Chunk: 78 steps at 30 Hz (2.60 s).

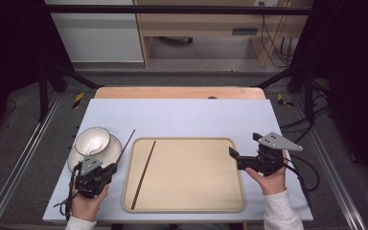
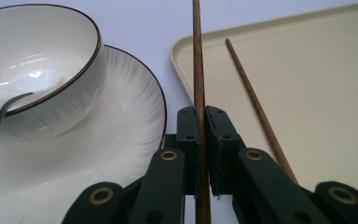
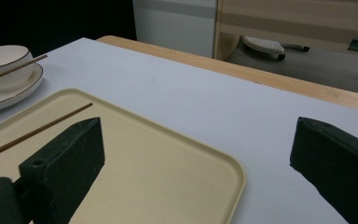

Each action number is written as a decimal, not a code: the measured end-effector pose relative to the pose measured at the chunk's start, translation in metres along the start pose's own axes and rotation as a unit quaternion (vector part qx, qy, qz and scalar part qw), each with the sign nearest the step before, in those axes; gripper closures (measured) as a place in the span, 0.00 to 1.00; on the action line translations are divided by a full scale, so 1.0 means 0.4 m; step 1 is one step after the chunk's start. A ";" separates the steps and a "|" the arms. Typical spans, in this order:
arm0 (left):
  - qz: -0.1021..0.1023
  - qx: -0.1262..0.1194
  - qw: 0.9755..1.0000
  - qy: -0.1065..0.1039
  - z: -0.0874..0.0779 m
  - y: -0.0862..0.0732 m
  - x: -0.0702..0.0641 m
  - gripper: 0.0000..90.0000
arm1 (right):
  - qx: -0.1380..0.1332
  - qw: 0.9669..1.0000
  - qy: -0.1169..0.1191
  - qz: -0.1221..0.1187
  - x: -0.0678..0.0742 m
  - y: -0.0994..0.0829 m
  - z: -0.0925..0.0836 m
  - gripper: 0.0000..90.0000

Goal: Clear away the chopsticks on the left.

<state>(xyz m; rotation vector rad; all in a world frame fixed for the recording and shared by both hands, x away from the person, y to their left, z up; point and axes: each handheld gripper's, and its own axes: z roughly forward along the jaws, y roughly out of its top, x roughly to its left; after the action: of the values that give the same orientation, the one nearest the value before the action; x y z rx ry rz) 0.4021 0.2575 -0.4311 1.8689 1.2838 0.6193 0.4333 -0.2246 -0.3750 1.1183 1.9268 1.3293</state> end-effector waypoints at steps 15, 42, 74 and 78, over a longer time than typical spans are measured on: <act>-0.018 -0.021 1.000 0.015 0.008 0.013 -0.056 0.94 | 0.000 1.000 0.000 0.001 0.001 0.000 0.001 0.04; -0.072 -0.053 0.996 0.000 0.050 0.037 -0.180 0.94 | -0.010 1.000 0.004 0.009 -0.003 0.005 -0.013 0.04; -0.058 -0.001 0.998 0.014 0.140 -0.046 -0.245 0.94 | -0.002 1.000 0.006 0.004 0.003 0.000 0.002 0.04; -0.055 0.009 0.998 0.017 0.147 -0.048 -0.245 0.94 | -0.001 1.000 0.006 0.005 0.003 0.000 0.003 0.04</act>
<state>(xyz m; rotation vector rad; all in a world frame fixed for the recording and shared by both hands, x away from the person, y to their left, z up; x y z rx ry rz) 0.3987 0.1514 -0.4778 1.7957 1.4074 0.5861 0.4336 -0.2229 -0.3754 1.1221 1.9316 1.3450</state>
